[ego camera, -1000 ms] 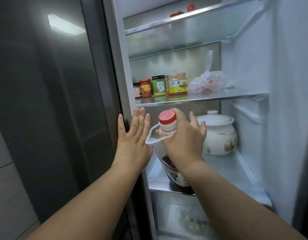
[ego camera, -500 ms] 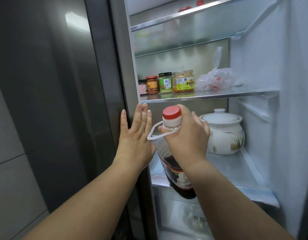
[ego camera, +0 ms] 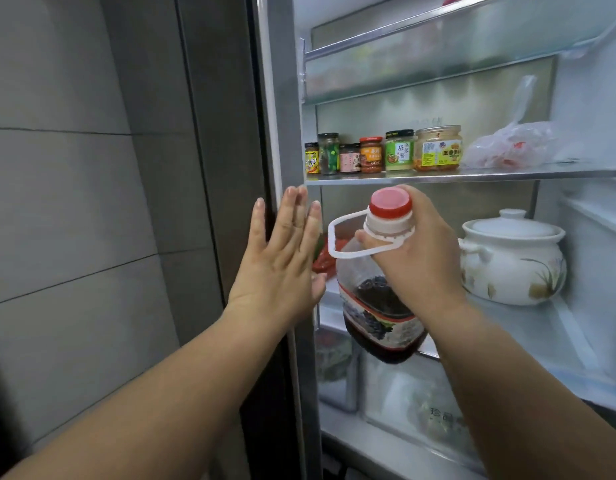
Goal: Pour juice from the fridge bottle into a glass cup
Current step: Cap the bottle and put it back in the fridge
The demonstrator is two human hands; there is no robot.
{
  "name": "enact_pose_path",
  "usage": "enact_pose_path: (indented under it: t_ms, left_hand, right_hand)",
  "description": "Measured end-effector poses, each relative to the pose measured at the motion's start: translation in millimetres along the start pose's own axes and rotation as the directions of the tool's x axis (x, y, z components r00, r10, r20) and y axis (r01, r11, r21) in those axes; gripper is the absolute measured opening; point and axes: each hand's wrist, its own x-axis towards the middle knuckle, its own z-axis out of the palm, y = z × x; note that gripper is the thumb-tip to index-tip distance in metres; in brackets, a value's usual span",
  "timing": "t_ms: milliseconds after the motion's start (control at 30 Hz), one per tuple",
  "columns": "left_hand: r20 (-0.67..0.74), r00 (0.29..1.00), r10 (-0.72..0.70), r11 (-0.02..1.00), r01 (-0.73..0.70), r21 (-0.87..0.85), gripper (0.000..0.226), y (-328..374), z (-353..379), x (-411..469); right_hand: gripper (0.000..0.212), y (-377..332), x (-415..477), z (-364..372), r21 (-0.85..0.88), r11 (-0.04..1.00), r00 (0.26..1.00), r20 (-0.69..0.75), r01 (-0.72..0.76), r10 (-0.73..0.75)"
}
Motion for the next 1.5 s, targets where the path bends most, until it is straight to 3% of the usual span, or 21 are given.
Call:
enact_pose_path:
  t_ms: [167,433,600,733,800,1100,1300,1500]
  left_hand:
    - [-0.031,1.000,0.005,0.998,-0.007,-0.068,0.091,-51.0,-10.1,-41.7]
    - [-0.063,0.997,-0.053,0.999,0.054,0.008,0.096,-119.9,-16.1,-96.9]
    - [-0.095,0.947,-0.307,0.950,0.298,-0.096,0.097,-131.6,-33.3,-97.9]
    - [0.056,0.804,-0.592,0.785,0.591,-0.187,0.094,-144.4,-39.3,-87.9]
    - [0.119,0.760,-0.639,0.738,0.650,-0.183,0.092,-154.2,-34.9,-91.8]
    - [0.138,0.736,-0.663,0.729,0.677,-0.106,0.100,-192.2,-15.5,-115.3]
    - [0.150,0.734,-0.662,0.741,0.671,-0.012,0.099,-211.5,-12.5,-125.2]
    - [0.120,0.751,-0.650,0.748,0.660,-0.077,0.103,-221.3,-6.4,-132.1]
  right_hand:
    - [0.047,-24.1,-2.8,3.8,0.180,0.976,0.992,-0.010,0.125,-0.125]
    - [0.050,-78.1,22.2,13.1,0.367,0.868,0.938,-0.050,0.336,-0.342]
    - [0.045,-124.9,37.0,33.6,0.435,0.763,0.865,-0.083,0.478,-0.494]
    - [0.045,-149.9,37.3,61.0,0.494,0.680,0.795,-0.039,0.542,-0.605]
    - [0.047,-159.1,36.3,74.6,0.536,0.654,0.777,-0.007,0.534,-0.629]
    - [0.051,-187.1,32.3,137.0,0.673,0.544,0.677,0.086,0.502,-0.731]
    - [0.051,-196.9,40.6,167.1,0.778,0.495,0.655,0.147,0.386,-0.741]
    - [0.053,-199.4,58.7,188.3,0.856,0.477,0.607,0.274,0.200,-0.746]
